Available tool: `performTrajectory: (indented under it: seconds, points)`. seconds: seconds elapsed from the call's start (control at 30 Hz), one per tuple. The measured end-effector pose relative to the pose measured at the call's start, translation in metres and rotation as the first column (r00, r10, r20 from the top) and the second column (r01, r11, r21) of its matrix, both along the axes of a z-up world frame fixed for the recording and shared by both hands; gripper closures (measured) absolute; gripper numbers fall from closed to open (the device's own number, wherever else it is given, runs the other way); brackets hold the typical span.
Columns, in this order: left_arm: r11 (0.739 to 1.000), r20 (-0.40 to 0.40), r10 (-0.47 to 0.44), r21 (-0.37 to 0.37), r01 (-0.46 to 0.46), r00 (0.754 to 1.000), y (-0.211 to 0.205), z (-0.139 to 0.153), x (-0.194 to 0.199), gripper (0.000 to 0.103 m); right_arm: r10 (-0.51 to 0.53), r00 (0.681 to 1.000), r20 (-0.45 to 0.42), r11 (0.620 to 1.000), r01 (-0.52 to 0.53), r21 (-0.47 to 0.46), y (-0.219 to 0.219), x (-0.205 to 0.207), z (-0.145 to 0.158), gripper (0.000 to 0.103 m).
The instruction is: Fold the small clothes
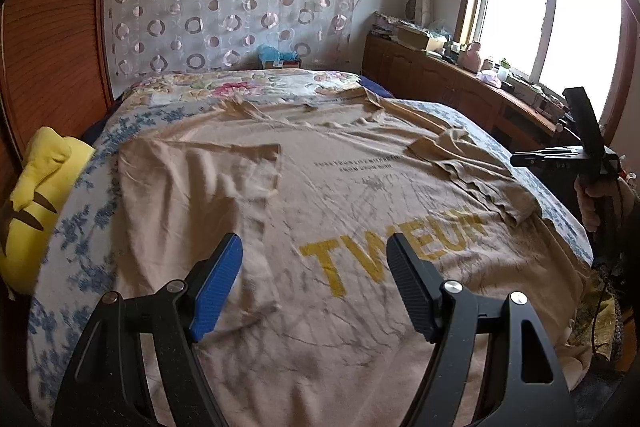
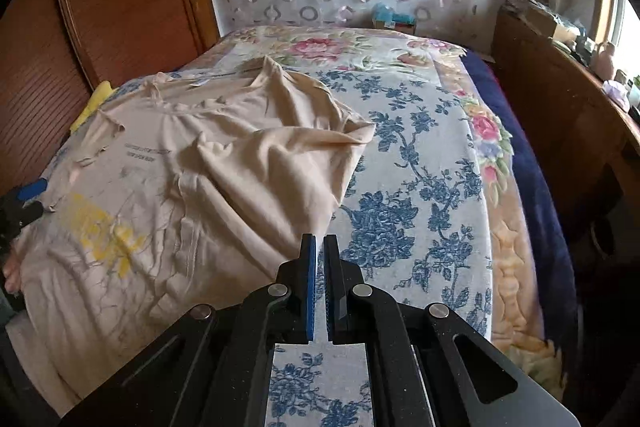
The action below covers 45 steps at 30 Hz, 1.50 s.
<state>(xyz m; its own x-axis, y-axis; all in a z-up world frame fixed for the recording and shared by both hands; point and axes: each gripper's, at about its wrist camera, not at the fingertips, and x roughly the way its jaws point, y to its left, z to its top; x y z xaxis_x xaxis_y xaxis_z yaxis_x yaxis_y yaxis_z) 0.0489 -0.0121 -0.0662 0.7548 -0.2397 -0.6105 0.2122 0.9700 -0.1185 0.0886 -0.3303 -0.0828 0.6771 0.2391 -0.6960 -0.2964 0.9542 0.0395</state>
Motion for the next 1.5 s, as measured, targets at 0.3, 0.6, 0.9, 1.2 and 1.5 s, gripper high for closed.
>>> performTrajectory:
  seconds: [0.3,0.6,0.9,1.2,1.5]
  points:
    - [0.993,-0.003,0.086,0.08,-0.086,0.996,0.043,0.007,0.035,0.028,-0.011,1.0,0.016,0.999,0.011,0.047,-0.005,0.061,-0.004,0.063]
    - [0.983,-0.06,0.148,0.12,-0.14,0.987,0.087,-0.006,0.068,0.028,-0.005,1.0,0.011,1.0,0.005,0.007,0.013,0.119,-0.017,0.098]
    - [0.977,-0.017,0.186,0.108,-0.183,0.982,0.115,-0.015,0.095,0.028,-0.081,0.997,0.016,0.996,0.081,-0.019,0.023,0.141,-0.009,0.096]
    - [0.976,-0.059,0.203,0.091,-0.197,0.977,0.13,-0.023,0.121,0.037,-0.065,0.998,-0.002,0.998,0.065,0.018,0.017,0.118,-0.011,0.057]
    - [0.977,-0.116,0.211,0.069,-0.204,0.971,0.142,-0.022,0.15,0.047,-0.084,0.996,-0.018,0.996,0.085,0.022,0.007,0.12,-0.016,0.057]
